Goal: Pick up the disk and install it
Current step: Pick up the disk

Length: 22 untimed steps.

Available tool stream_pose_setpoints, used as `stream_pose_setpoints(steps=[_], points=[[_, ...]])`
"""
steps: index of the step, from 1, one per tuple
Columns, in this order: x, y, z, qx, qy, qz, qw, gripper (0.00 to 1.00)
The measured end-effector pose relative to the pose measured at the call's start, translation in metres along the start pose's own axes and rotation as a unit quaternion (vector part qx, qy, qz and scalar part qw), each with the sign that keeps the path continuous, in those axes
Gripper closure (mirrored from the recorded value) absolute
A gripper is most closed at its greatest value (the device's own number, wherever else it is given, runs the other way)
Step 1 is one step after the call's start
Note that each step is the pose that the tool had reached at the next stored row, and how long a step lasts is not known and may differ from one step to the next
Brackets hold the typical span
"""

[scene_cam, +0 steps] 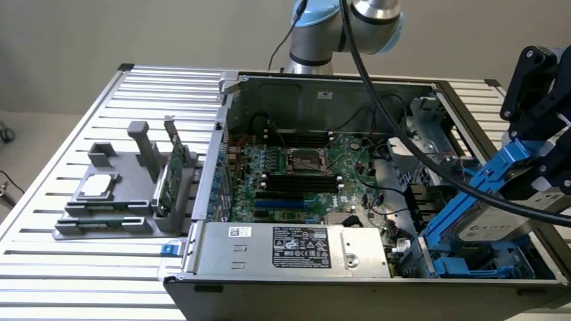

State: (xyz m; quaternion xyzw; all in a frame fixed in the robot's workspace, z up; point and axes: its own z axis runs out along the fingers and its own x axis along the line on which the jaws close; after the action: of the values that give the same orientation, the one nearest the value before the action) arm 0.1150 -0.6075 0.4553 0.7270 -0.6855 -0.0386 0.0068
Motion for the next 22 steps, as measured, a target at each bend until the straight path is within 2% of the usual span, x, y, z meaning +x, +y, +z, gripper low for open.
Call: stream_pose_setpoints(steps=[3, 6, 9, 14, 22], points=[[0.0006, -0.0023, 0.0023, 0.0006, -0.0023, 0.003, 1.0000, 0.67], [0.0019, -0.0034, 0.0030, 0.0011, -0.0090, 0.003, 1.0000, 0.67], [0.0028, -0.0046, 0.0051, 0.0014, -0.0128, 0.003, 0.9999, 0.67], [0.0034, -0.0065, 0.0084, 0.0030, -0.0137, 0.003, 0.9999, 0.67], [0.0033, -0.0075, 0.0087, 0.0030, -0.0137, 0.003, 0.9999, 0.67]])
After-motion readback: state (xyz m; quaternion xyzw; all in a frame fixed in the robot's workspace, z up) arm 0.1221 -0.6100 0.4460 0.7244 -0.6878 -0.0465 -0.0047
